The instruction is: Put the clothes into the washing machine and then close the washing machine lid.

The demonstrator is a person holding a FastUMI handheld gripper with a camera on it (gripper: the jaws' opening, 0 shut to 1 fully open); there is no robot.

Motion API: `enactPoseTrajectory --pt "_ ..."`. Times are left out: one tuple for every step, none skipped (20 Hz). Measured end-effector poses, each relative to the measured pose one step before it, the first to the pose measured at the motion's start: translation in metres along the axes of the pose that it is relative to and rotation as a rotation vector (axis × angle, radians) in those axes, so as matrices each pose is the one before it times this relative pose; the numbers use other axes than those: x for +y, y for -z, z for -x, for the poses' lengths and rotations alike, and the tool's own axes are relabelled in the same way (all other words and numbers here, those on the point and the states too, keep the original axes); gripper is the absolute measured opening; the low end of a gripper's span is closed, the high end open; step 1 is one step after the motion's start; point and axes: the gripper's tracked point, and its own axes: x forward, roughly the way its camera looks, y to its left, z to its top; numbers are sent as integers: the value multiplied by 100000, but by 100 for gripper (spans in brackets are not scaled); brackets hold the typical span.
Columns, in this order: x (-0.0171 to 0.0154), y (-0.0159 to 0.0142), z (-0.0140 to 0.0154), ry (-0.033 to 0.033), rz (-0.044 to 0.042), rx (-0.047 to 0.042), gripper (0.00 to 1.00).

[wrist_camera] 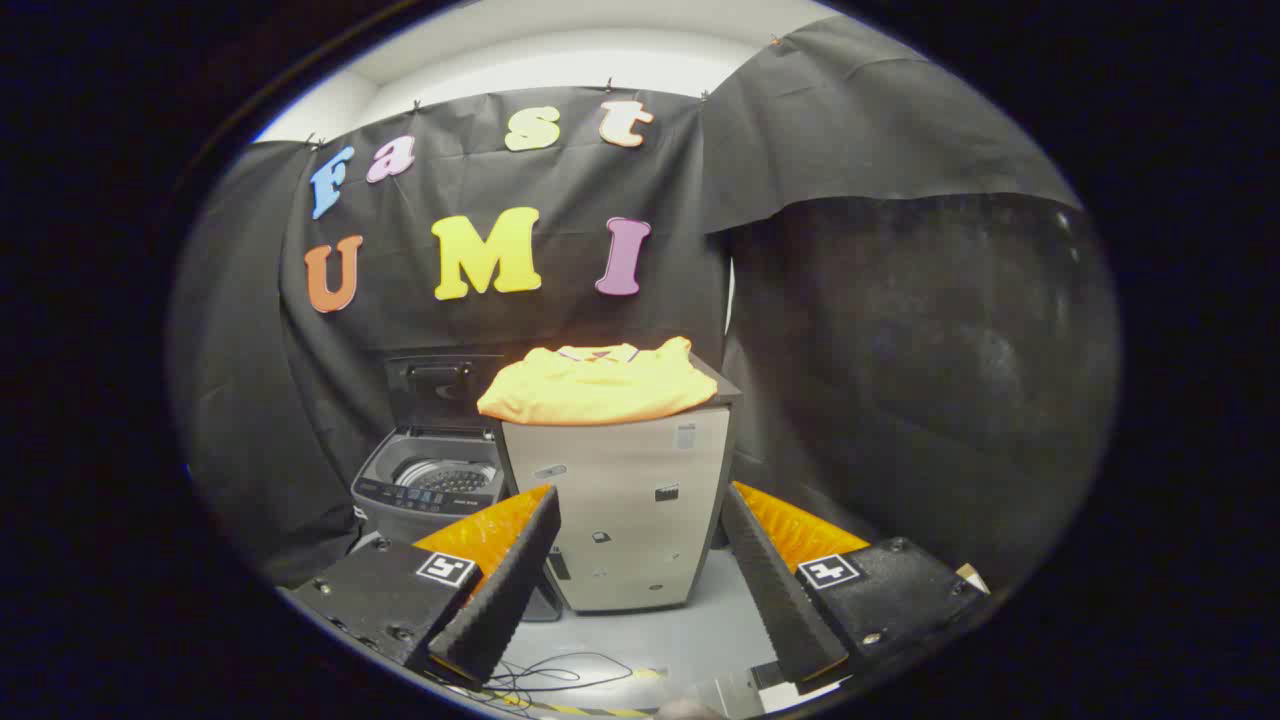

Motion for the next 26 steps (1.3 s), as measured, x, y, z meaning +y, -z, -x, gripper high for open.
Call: enactPoseTrajectory --pt "9 36 55 -141 142 55 100" --pt "41 83 -18 77 -51 81 100" --pt "84 31 67 -323 -130 67 100" --pt "72 124 -41 -116 101 253 100" --pt "133 114 11 -321 362 285 100" --pt "191 -7 -21 -248 437 -39 100" --pt "27 -67 18 -84 332 -169 100" --pt "-17 -52 29 -72 5 -263 100" --pt "-32 -12 24 40 -146 47 100" --pt "-150 14 -9 62 -225 -139 100" --pt "-10 -85 -23 153 -275 -166 100" --pt "17 16 -66 22 -219 -84 100" --pt "0 -45 -13 -9 -43 -138 100" --pt "3 120 -23 -15 8 -188 100" --pt "148 49 88 -295 68 -149 100" --pt "119 101 -29 -281 279 -299 100" --pt "69 37 79 -271 296 -481 100" --pt "119 82 -59 -366 469 -477 100" --pt "109 107 -112 -161 270 -172 100" --pt "197 196 -71 -277 -18 445 100" --pt "89 102 -56 -335 -318 -199 100" --pt "29 31 -314 105 -230 -99 100" --pt "142 27 -180 22 -182 -2 100" --pt "103 57 -191 19 -316 -229 100" --pt "13 -84 -298 240 -280 -502 100" --pt "31 -14 -436 236 -392 226 100"
